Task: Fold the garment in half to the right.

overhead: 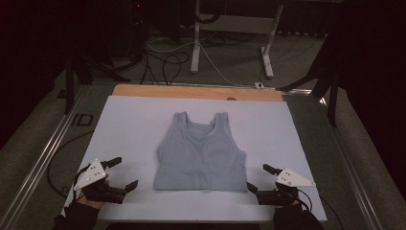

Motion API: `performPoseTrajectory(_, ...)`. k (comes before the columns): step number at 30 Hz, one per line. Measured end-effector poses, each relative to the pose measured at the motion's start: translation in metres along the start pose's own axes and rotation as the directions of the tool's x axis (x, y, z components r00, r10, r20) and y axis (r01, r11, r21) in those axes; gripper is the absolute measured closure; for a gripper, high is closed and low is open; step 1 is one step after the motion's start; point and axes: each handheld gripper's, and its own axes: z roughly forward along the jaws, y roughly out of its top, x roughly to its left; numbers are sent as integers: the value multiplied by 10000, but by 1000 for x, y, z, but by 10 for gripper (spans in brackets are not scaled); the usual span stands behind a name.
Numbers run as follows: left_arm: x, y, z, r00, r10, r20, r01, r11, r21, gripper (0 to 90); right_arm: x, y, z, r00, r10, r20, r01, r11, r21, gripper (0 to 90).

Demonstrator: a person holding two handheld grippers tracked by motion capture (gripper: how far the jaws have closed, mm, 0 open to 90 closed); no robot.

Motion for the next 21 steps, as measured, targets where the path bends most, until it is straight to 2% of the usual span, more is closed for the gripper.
performPoseTrajectory(18, -1, 2, 0, 10000, 17, -20, -17, 10000, -7, 0, 1, 2, 4, 9999, 86, -51, -86, 10000, 44, 84)
performPoseTrajectory(21, -1, 4, 2, 9999, -51, 107, 51, 10000, -26, 0, 1, 3, 4, 9997, 187, -164, -186, 9998, 97, 84)
